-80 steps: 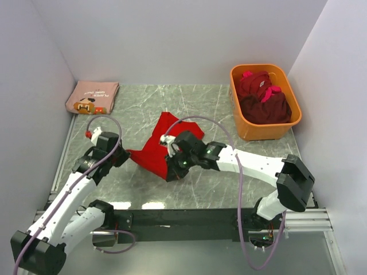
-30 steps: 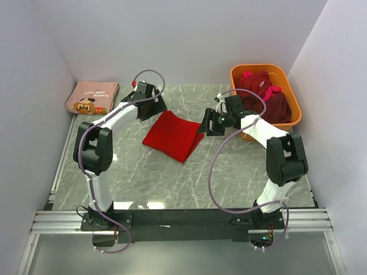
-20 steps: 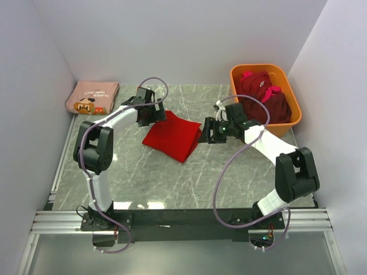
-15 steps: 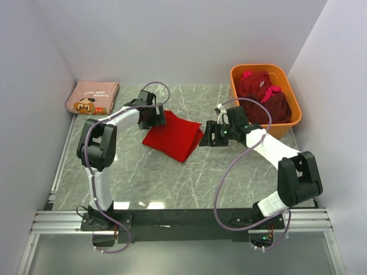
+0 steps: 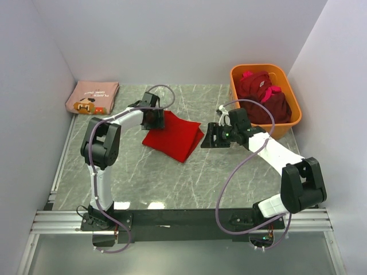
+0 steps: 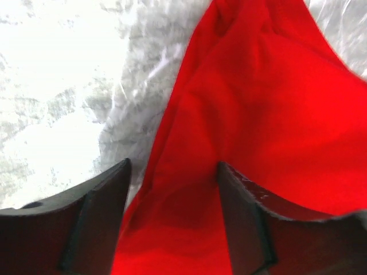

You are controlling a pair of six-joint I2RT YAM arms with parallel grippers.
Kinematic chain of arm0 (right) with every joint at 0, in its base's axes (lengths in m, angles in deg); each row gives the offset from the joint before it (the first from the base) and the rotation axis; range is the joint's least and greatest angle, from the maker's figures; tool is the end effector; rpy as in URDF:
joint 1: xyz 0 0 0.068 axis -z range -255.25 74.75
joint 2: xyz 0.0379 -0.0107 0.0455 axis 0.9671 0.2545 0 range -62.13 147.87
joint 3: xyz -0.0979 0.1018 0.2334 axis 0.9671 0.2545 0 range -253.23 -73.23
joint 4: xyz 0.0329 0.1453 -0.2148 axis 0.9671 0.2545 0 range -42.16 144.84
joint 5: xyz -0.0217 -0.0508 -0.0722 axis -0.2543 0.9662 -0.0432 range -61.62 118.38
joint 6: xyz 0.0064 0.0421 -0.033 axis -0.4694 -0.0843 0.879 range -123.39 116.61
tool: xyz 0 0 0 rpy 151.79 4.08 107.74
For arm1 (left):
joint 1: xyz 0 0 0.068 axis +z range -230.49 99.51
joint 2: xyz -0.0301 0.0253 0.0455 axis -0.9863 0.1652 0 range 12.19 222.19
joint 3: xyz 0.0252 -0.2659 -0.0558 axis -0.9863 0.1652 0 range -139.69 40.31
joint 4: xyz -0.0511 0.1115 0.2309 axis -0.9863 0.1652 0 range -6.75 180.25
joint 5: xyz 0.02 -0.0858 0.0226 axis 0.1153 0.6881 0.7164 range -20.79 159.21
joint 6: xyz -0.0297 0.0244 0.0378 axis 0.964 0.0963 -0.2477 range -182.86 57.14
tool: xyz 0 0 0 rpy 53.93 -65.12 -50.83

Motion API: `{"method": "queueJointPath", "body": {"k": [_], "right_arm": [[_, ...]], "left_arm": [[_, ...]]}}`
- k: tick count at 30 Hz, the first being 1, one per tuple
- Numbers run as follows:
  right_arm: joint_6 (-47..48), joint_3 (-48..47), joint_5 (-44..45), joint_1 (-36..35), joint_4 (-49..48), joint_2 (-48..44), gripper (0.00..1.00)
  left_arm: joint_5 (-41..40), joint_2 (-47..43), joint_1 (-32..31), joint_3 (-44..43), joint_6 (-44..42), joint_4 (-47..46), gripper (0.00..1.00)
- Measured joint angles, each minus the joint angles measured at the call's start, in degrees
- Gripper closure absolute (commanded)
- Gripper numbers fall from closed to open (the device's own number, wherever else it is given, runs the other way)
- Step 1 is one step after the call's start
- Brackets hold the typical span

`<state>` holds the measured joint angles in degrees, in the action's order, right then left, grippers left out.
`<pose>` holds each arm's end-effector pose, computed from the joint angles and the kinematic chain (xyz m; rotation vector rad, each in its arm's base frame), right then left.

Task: Fold and stack the t-shirts
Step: Neatly place the folded tshirt to the corner

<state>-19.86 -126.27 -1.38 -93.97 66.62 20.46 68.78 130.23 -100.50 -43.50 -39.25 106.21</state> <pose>0.2769 0.1125 0.2283 -0.2961 2.4476 0.9033 0.4134 -0.1503 0.1663 -0.0845 2.5923 -0.2749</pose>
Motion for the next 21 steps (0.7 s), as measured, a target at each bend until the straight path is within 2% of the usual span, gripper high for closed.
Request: {"method": "queueJointPath", "body": {"k": [2, 3, 5, 6, 7, 14, 21], "right_arm": [[0.1, 0.1, 0.0, 0.0, 0.0, -0.7, 0.28], [0.1, 0.2, 0.1, 0.0, 0.0, -1.0, 0.28], [0.2, 0.3, 0.2, 0.0, -0.2, -1.6, 0.28], [0.3, 0.6, 0.2, 0.0, -0.3, -1.9, 0.28], [0.3, 0.9, 0.3, 0.0, -0.3, -2.1, 0.28], [0.6, 2.0, 1.7, 0.0, -0.3, -3.1, 0.28], [0.9, 2.1, 3.3, 0.0, -0.4, -3.1, 0.28]], "left_arm": [[-2.2, 0.0, -1.1, 0.2, 0.0, 0.0, 0.44], [-3.0, 0.0, -1.7, 0.2, -0.1, 0.0, 0.57], [-4.4, 0.0, -3.5, 0.3, 0.6, 0.1, 0.74], [-5.1, 0.1, -4.2, 0.2, 0.9, 0.0, 0.92], [-6.1, 0.1, -4.7, 0.2, 1.5, 0.0, 0.99], [-13.9, 0.3, -6.3, -1.4, 3.4, 3.3, 0.99], [-29.0, 1.0, -4.7, -5.8, 2.2, 10.5, 0.99]]}}
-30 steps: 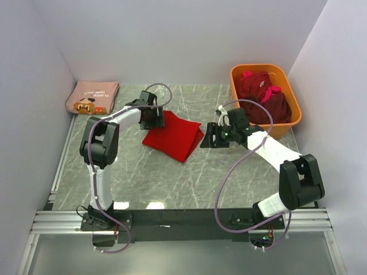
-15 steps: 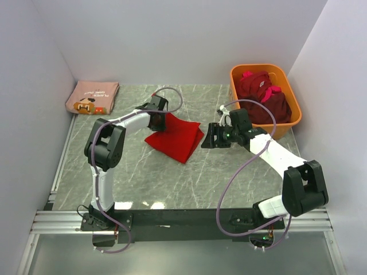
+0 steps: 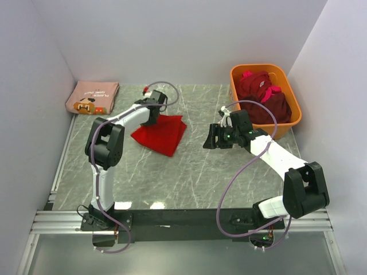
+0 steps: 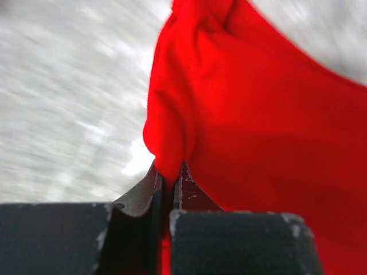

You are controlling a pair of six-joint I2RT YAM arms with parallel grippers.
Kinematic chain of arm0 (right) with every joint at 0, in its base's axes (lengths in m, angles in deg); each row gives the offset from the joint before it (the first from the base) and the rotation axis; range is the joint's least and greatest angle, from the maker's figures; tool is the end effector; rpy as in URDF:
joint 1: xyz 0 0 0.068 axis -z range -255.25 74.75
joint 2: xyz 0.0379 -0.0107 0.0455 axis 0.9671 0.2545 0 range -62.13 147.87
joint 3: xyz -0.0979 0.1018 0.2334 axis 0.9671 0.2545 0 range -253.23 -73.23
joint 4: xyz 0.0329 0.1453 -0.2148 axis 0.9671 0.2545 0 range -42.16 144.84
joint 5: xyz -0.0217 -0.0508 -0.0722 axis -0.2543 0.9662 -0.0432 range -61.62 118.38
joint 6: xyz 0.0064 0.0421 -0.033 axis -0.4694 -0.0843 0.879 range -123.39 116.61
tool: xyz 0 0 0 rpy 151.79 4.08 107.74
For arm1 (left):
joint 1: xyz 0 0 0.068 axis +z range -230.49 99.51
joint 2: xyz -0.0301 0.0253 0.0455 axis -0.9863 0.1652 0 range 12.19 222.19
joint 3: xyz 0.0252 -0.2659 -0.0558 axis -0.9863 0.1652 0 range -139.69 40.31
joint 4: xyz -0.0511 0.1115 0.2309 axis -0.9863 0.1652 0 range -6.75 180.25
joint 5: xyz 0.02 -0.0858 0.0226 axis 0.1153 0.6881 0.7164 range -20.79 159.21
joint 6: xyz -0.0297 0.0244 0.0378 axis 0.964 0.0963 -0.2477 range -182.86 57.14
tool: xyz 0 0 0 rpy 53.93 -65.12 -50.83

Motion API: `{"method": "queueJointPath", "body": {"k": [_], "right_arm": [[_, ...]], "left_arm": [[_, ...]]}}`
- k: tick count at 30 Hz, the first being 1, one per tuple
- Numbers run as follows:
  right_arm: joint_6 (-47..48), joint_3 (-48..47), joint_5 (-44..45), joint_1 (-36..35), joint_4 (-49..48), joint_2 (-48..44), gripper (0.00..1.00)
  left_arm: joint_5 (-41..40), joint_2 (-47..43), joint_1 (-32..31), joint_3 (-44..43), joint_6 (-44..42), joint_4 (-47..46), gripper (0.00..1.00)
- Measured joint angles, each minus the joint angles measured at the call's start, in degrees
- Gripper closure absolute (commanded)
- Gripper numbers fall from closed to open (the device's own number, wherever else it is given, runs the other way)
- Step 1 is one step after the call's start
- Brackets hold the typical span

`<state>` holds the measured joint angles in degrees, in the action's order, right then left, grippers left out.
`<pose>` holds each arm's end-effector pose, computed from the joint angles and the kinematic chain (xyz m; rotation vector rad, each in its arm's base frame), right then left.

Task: Fold and stack the t-shirts
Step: Neatly place the folded tshirt to the corner

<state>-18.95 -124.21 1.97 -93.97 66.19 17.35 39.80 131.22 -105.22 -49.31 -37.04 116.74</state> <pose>0.2678 0.1075 0.2316 -0.2921 2.4211 0.8273 0.4060 -0.1677 0.1829 -0.1809 2.4817 0.3335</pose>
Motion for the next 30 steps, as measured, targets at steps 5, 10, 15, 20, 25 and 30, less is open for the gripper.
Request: {"method": "queueJointPath", "body": {"k": [5, 10, 15, 20, 25, 30], "right_arm": [[0.0, 0.0, 1.5, 0.0, -0.1, -0.1, 0.28], [0.0, 0.0, 2.3, 0.0, -0.2, -0.2, 0.28], [0.0, 0.0, 3.1, 0.0, -0.3, -0.2, 0.28], [0.0, 0.0, 3.6, 0.0, -0.3, 0.1, 0.28], [0.1, 0.0, 4.4, 0.0, -0.2, 0.8, 0.28], [0.1, -0.6, 4.5, 0.0, -0.1, 1.2, 0.28]], "left_arm": [[-8.5, 0.0, 3.9, -2.8, -7.1, -3.7, 0.99], [-14.8, 0.0, 7.8, -2.8, -18.7, -11.7, 0.99], [-17.6, 0.0, 11.0, -3.2, -29.9, -20.7, 0.99], [-16.9, 0.1, 14.0, -5.5, -37.8, -27.4, 0.99], [-15.9, 2.7, 16.7, -11.3, -42.7, -31.2, 0.99], [-14.6, 4.9, 18.8, -15.4, -45.2, -33.3, 0.99]]}}
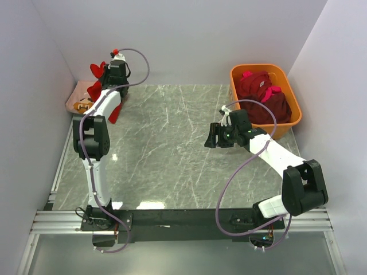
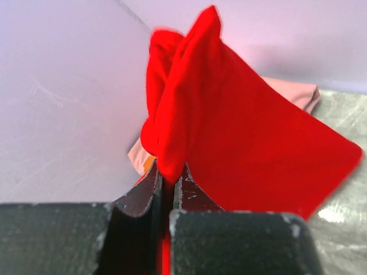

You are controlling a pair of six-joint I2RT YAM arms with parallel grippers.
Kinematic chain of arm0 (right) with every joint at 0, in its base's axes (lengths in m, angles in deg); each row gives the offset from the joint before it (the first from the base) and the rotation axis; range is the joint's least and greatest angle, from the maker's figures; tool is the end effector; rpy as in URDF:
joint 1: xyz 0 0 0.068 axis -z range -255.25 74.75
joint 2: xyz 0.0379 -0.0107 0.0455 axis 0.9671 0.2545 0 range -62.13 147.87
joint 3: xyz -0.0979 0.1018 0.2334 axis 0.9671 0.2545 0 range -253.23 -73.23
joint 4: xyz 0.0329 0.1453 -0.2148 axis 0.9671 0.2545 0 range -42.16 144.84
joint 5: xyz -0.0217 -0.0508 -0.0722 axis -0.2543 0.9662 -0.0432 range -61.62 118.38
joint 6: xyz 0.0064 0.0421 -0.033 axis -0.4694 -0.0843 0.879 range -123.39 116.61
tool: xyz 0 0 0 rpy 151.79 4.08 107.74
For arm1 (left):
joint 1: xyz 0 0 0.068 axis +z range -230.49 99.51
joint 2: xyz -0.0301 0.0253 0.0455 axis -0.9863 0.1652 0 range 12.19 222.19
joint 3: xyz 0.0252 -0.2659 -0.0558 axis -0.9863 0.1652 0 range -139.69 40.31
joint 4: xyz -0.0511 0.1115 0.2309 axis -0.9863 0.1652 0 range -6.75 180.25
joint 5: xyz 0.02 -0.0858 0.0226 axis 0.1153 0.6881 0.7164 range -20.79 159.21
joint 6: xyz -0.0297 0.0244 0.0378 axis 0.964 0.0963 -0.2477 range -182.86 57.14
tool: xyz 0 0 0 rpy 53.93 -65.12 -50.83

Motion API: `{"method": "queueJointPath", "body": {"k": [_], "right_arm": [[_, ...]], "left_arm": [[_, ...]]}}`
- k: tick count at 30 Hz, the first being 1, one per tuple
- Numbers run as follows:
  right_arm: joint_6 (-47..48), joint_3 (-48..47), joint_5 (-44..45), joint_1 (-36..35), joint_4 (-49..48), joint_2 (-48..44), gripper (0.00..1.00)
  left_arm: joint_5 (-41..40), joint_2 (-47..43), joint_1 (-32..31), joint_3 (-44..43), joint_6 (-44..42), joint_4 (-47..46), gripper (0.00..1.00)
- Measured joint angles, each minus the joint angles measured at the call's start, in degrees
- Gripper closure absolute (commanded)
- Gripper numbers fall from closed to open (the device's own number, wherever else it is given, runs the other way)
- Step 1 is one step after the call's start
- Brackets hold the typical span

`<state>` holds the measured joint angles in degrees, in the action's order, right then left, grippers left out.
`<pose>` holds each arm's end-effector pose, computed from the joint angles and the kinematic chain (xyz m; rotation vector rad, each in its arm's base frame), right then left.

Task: Fold and stack the t-shirts
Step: Neatly place the folded tshirt to the corner

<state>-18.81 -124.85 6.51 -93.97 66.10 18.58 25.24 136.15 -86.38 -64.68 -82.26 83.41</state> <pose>0.2734 0.1066 0.2286 -0.2543 2.4345 0.7304 0.5127 -0.0280 0.2771 -0.1124 1.8994 0.8860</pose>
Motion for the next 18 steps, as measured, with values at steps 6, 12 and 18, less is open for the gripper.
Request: {"method": "queueJointPath", "body": {"k": [6, 12, 18], "right_arm": [[0.2, -0.2, 0.0, 0.0, 0.3, 0.5, 0.28], [0.3, -0.4, 0.0, 0.0, 0.5, 0.5, 0.28], [0.4, -0.9, 0.1, 0.0, 0.5, 0.6, 0.28]], "left_arm": [[3.7, 0.2, 0.9, -2.3, -0.4, 0.5, 0.99], [6.2, 0.2, 0.8, -3.0, -0.2, 1.5, 0.99], [7.3, 0.2, 0.9, -4.9, -0.3, 1.4, 0.99]]}}
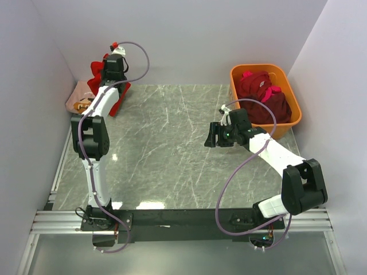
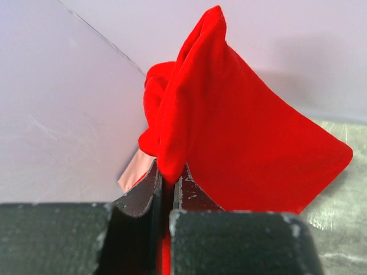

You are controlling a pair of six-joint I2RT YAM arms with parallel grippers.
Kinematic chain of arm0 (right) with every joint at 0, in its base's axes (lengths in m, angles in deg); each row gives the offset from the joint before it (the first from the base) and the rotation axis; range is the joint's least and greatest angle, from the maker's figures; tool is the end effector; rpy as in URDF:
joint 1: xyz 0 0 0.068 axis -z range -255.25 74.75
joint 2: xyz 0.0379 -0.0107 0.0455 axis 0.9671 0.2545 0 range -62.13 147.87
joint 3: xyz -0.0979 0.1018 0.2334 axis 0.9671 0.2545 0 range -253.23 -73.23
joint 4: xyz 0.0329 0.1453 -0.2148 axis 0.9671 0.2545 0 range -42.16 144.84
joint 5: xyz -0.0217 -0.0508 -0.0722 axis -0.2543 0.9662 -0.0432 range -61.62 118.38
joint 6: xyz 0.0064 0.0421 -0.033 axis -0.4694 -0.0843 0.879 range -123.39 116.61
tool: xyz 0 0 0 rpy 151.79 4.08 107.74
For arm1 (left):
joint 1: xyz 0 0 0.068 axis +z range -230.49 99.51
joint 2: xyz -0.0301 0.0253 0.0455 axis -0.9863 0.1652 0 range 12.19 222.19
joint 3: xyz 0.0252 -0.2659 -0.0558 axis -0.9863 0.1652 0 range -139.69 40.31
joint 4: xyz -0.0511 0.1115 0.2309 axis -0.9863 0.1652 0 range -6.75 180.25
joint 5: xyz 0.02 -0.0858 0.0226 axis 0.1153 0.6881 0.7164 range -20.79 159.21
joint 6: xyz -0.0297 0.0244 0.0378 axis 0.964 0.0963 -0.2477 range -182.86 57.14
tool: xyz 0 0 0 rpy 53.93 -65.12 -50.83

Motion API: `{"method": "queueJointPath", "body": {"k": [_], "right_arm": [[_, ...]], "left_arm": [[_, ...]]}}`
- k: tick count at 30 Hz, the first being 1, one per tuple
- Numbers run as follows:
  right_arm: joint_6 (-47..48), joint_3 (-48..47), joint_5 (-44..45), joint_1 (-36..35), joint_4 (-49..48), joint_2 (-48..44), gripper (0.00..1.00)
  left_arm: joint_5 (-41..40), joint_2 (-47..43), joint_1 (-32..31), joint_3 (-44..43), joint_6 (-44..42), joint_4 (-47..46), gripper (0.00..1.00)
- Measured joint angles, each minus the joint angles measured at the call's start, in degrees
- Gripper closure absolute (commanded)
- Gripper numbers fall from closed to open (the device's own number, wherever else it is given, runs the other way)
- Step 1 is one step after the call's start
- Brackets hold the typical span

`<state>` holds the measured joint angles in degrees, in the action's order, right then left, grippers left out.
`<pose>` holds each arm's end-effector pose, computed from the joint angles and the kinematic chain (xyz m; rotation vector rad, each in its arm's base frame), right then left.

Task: Fold and stack the t-shirts
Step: Neatly place the folded tshirt to the corner

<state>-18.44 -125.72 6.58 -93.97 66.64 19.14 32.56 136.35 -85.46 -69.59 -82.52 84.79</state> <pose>0.2758 0.1074 0.2301 -0.2608 2.4368 0.7257 0.5191 -0.0238 0.3020 -0.0568 1.8578 0.7663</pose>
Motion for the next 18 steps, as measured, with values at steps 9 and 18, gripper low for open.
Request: {"method": "queueJointPath", "body": {"k": [9, 18], "right_arm": [[0.0, 0.0, 1.0, 0.0, 0.3, 0.0, 0.28], [0.0, -1.0, 1.7, 0.0, 1.5, 0.8, 0.28]], "left_arm": [[2.0, 0.0, 2.3, -3.5, -0.2, -1.1, 0.99], [6.0, 2.6, 6.5, -3.5, 0.3, -2.7, 0.99]]}}
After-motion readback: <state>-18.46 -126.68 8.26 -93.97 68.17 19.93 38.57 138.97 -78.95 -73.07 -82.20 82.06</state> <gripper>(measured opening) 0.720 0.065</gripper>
